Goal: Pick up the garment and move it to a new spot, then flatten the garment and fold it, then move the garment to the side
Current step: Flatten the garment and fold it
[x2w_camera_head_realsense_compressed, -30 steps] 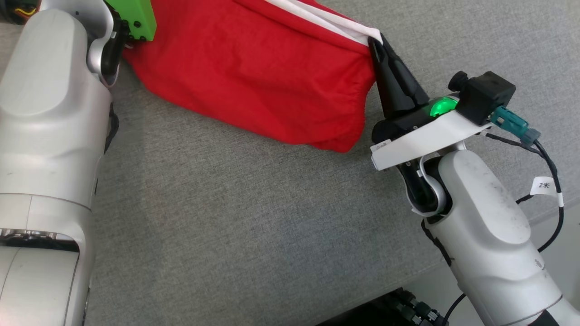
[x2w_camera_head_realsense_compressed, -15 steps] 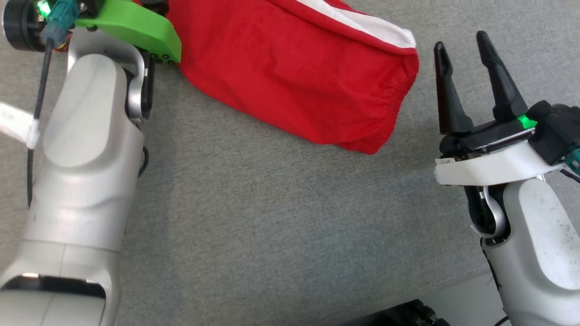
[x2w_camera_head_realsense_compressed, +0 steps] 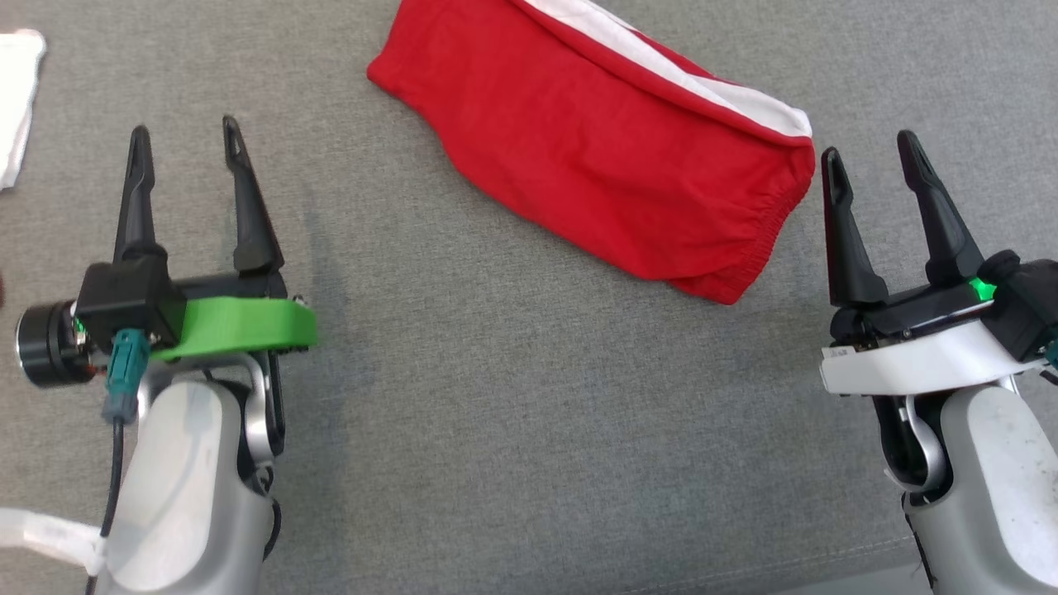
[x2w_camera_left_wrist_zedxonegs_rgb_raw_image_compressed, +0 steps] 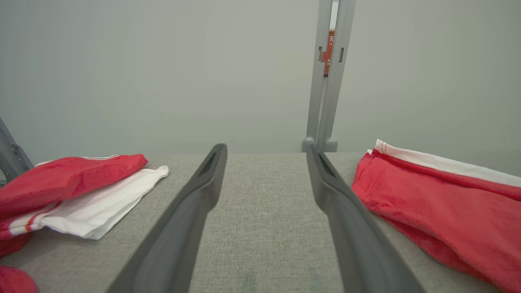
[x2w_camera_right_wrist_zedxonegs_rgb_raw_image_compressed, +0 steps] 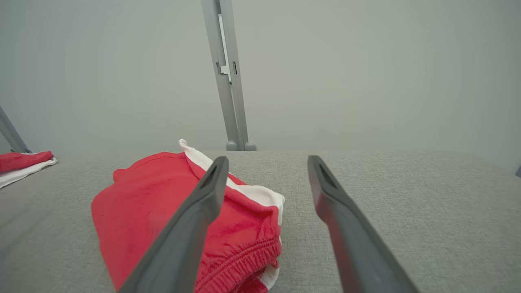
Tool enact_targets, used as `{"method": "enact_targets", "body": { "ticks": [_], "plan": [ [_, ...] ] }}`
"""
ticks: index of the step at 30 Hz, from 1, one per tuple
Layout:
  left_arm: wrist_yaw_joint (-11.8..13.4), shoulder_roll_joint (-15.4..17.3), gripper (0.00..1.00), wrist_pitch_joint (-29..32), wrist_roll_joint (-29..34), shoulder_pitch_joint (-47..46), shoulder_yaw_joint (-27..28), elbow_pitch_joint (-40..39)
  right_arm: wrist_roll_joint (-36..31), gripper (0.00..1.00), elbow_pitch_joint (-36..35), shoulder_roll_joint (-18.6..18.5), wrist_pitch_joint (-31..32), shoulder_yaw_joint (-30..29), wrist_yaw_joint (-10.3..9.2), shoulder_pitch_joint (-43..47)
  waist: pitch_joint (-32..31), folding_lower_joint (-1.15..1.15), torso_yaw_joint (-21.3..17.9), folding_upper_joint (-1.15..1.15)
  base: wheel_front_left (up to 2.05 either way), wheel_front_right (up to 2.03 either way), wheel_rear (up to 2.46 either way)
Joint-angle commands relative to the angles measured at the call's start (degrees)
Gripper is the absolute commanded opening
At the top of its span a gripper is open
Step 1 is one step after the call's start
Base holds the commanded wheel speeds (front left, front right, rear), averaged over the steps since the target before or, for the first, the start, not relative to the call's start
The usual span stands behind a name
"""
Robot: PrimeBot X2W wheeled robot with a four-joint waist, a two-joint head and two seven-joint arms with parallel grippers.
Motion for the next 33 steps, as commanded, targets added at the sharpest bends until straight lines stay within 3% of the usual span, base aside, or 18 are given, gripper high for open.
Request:
{"method": "enact_targets", "body": {
  "ticks": [1,10,22,28,33],
  "plan": [
    [0.70,0.56,1.00,0.00,0.51,2.55,0.37,-0.71,0.76,1.00,0.08,-0.18,-0.15,-0.17,0.01,1.55,-3.11,0.00,2.22,0.00,0.00,0.00,0.00],
    [2.50,1.94,1.00,0.91,-0.20,11.49,1.58,-5.22,1.38,1.00,-0.59,0.80,0.14,-0.67,0.01,5.81,-5.74,0.00,2.33,0.00,0.00,0.00,0.00],
    [2.12,3.11,1.00,2.67,0.06,11.94,0.51,-7.88,1.44,1.00,-1.64,0.77,1.10,-1.64,0.01,6.06,-4.96,0.00,2.83,0.00,0.00,0.00,0.00],
    [-1.75,4.30,1.00,6.16,0.74,5.08,-2.91,-7.56,1.64,1.00,-2.55,0.75,1.11,-1.84,0.01,4.86,-2.39,0.00,2.47,0.00,0.00,0.00,0.00],
    [-8.36,4.63,1.00,13.98,1.00,-7.33,-8.20,-4.11,1.79,1.00,-3.33,0.56,1.13,-1.50,0.01,3.52,0.69,0.00,1.18,0.00,0.00,0.00,0.00]
  ]
}}
